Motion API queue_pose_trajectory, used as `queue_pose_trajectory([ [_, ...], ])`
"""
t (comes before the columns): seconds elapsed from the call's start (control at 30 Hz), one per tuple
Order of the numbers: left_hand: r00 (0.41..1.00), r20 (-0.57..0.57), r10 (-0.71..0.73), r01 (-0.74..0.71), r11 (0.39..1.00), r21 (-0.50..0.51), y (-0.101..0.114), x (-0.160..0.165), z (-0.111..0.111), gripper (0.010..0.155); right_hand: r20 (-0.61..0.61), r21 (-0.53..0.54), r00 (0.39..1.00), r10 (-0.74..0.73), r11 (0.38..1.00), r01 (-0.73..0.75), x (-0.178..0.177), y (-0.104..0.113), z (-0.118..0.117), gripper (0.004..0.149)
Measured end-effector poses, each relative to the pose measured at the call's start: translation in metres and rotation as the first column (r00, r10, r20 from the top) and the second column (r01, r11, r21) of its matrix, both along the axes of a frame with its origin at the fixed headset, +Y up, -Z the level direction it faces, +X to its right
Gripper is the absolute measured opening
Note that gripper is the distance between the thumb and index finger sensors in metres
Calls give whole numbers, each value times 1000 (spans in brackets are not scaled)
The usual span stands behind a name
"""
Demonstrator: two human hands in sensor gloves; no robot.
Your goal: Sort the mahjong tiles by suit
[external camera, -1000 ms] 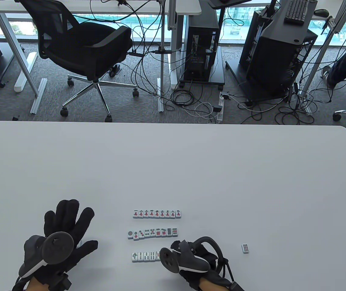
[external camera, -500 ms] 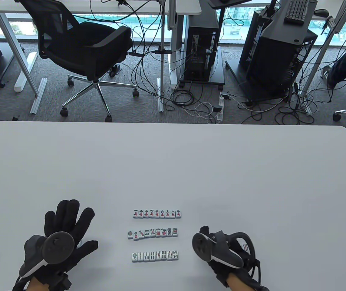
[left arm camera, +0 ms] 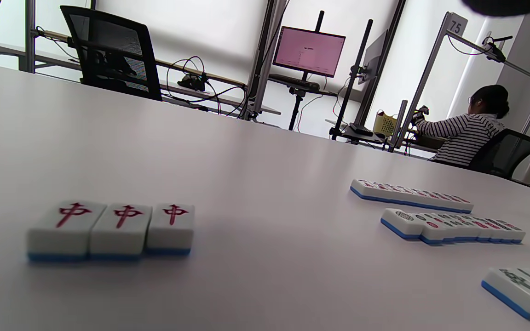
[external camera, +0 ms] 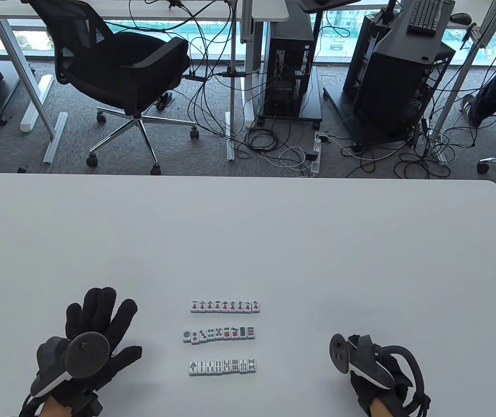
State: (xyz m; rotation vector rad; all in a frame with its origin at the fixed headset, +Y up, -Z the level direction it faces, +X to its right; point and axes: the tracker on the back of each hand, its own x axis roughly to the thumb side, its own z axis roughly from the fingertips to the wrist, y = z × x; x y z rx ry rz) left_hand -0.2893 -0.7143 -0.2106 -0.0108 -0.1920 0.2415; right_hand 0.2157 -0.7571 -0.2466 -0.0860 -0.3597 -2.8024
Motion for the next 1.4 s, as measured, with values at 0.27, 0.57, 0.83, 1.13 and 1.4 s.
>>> queue_pose_trajectory([
  [0.27, 1000, 1, 4, -4, 1000, 2, 0, 0, 0, 86, -35, 32, 999, 37, 999, -36, -5, -9, -7, 59],
  [0.57, 1000, 5, 8, -8, 1000, 12, 0, 0, 0, 86, -81, 149, 997, 1, 989, 11, -15, -2, -6, 58],
  [0.83, 1000, 4, 8, -8, 1000, 10, 0, 0, 0, 86, -270, 233, 953, -138, 951, 204, -76, 14, 9, 58],
  [1.13, 1000, 7, 13, -13, 1000, 14, 0, -1, 0, 86, -407, -27, 893, -190, 980, 196, -143, 2, 15, 59],
  [1.4, 1000, 10, 18, -18, 1000, 19, 0, -1, 1, 86, -435, -48, 884, -169, 985, 165, -164, -6, 14, 59],
])
